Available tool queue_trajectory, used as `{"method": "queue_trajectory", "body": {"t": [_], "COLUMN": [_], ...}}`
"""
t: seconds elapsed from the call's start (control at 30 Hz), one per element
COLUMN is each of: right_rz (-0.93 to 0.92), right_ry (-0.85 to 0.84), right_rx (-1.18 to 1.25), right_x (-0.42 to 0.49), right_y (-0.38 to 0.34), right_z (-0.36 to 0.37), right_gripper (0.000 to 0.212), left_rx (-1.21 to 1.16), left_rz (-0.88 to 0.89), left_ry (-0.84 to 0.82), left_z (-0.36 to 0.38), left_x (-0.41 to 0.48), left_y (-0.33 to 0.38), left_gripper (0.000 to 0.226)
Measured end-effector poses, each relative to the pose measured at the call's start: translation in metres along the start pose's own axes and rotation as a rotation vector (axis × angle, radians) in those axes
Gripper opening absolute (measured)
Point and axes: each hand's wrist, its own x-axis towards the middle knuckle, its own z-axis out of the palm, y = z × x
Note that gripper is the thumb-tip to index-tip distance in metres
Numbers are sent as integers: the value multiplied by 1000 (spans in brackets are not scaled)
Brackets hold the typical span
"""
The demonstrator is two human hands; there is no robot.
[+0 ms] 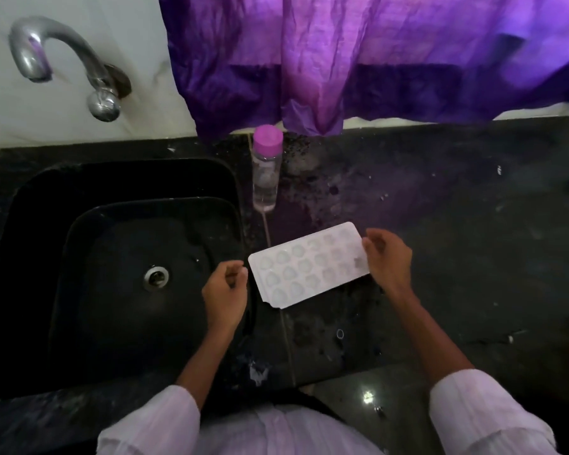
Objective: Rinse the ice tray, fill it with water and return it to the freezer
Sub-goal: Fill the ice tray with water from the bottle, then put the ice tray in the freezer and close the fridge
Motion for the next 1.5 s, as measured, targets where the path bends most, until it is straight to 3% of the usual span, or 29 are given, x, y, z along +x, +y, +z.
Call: {"method": "queue_trajectory", "body": {"t": [0.13,0.3,0.6,0.8,1.2,1.5], "right_rz": [41,10,74,95,216,388], "right_ry": [-67,-83,-126,-129,-46,173], "right_rx": [-61,22,188,291,478,550], "right_x": [2,7,13,7,-27,-83], "right_y": [14,11,19,26,52,79], "right_z": [4,8,8,3,-31,-71], "right_gripper": [33,25,24,23,22,22], "left_rx": [50,-1,-289,-318,-315,-238], "left_rz": [-58,-122,-280,-308,-283,-240], "left_ry": [-68,-86,-22,23,-29,-235], "left_z": [7,12,18,23,30,41], "left_x": [-11,-13,-24,-31,-64,-78], "left_y": [-2,3,14,15,27,48], "left_gripper": [15,25,28,28,30,30]}}
